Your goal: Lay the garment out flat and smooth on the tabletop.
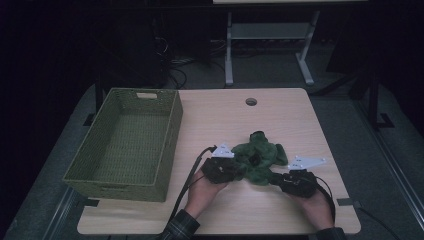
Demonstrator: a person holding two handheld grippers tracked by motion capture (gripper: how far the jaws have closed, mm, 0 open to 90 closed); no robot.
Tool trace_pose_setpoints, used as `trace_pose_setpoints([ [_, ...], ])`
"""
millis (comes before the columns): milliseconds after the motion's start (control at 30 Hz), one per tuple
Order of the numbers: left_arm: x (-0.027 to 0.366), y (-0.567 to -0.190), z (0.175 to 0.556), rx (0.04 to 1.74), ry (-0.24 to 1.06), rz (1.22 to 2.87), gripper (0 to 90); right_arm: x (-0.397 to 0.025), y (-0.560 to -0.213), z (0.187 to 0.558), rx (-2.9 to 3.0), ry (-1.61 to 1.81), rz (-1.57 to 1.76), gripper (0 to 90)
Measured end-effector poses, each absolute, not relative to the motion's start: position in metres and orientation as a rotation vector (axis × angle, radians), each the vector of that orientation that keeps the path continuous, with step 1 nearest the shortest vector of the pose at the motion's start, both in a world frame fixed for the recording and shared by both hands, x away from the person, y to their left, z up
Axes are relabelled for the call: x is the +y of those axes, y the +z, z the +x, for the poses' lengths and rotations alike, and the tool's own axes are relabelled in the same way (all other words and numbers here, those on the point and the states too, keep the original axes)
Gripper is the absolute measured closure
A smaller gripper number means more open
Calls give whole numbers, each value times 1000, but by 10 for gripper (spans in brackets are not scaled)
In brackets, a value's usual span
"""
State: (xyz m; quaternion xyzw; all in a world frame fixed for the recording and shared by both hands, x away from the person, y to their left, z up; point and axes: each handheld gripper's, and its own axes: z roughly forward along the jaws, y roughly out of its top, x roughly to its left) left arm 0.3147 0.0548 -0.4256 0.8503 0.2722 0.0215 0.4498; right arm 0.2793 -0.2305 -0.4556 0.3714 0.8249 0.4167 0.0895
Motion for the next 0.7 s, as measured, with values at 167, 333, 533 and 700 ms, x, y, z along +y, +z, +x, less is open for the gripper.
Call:
trace_pose_setpoints([
  [167, 77, -416, 315, 701, 73, 2079, 817, -244, -449, 277, 2406, 1243, 1117, 776],
  [333, 95, -412, 313, 719, 85, 2072, 820, -263, -442, 274, 2357, 1276, 1125, 776],
  [533, 108, -412, 307, 743, 83, 2074, 824, -276, -437, 268, 2336, 1271, 1150, 777],
  [700, 117, -421, 303, 774, 57, 2076, 828, -284, -439, 260, 2355, 1248, 1169, 777],
])
